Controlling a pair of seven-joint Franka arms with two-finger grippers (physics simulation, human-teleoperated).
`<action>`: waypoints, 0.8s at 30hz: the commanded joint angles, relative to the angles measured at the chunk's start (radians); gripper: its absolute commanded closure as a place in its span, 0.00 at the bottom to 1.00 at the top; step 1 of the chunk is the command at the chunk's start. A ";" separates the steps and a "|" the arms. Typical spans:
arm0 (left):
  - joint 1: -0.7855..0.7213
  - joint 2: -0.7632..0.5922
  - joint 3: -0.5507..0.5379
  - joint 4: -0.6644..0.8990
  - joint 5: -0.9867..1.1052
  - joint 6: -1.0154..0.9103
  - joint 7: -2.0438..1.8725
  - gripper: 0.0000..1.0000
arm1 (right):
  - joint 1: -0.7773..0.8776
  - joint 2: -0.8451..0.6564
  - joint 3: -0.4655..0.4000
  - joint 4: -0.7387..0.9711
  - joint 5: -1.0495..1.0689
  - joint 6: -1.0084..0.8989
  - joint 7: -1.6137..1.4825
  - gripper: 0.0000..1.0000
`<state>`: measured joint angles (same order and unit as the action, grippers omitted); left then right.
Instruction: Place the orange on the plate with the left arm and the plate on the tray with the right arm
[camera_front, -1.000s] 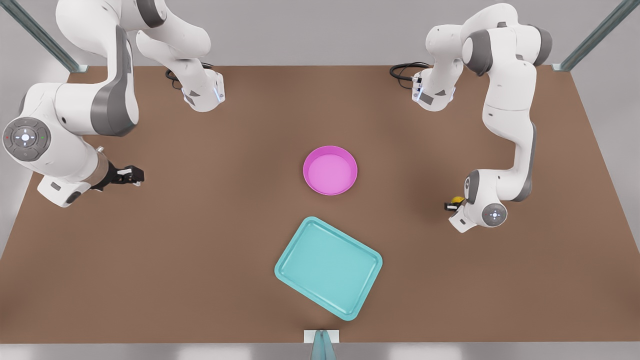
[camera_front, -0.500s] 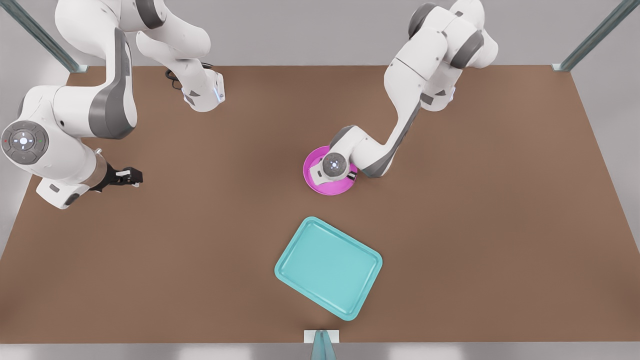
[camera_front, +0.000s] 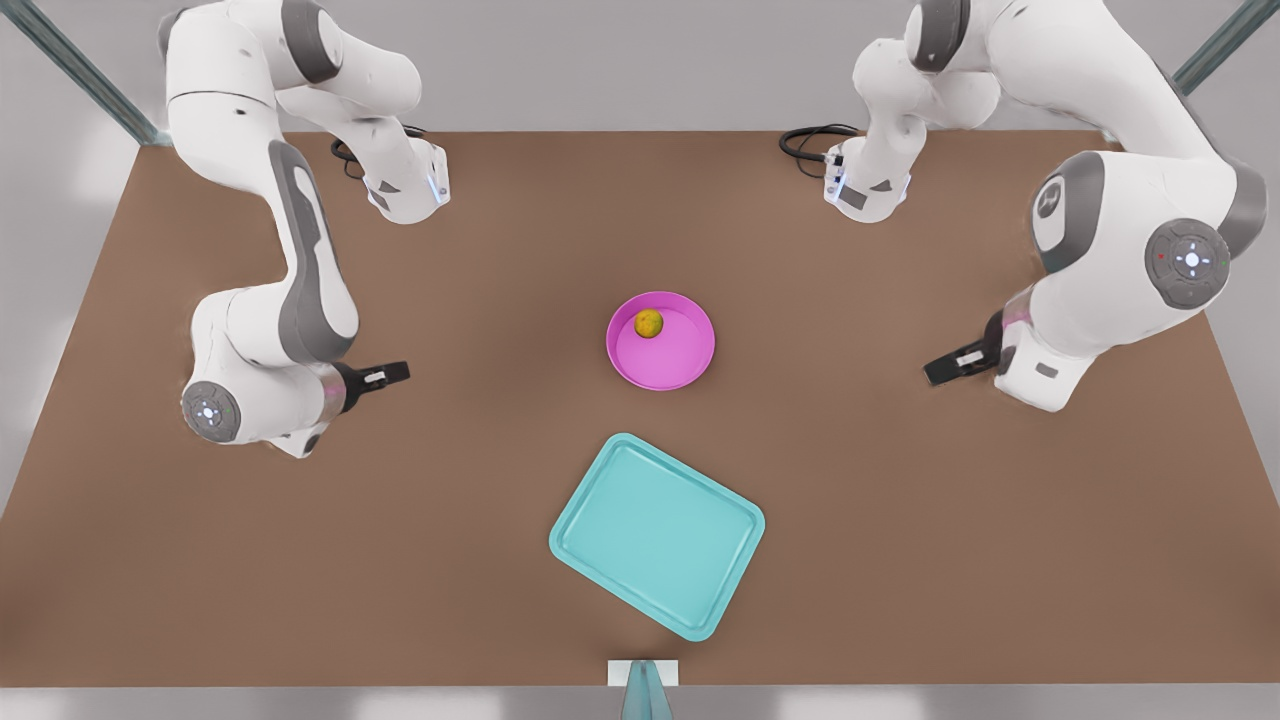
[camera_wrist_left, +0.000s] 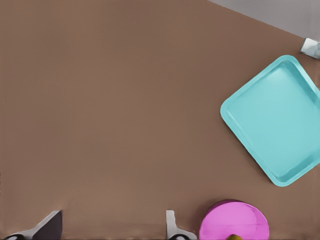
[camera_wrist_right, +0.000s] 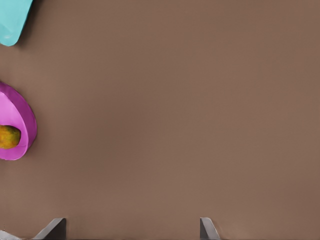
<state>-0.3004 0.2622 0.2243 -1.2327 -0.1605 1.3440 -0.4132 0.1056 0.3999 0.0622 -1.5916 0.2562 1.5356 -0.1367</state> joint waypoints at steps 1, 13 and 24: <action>0.162 -0.135 -0.220 -0.149 0.139 0.027 0.303 0.00 | 0.057 -0.004 0.004 -0.088 0.181 0.337 0.002 0.00; 0.165 -0.041 -0.227 -0.108 0.130 -0.013 0.255 0.00 | 0.454 0.154 0.013 -0.352 0.350 1.104 0.105 0.00; 0.162 -0.043 -0.230 -0.108 0.130 -0.025 0.246 0.00 | 0.444 0.178 0.079 -0.346 0.350 1.043 0.002 0.00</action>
<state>-0.1370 0.2208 -0.0064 -1.3416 -0.0315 1.3259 -0.2249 0.5511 0.5796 0.1406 -1.9369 0.6021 2.5767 -0.0871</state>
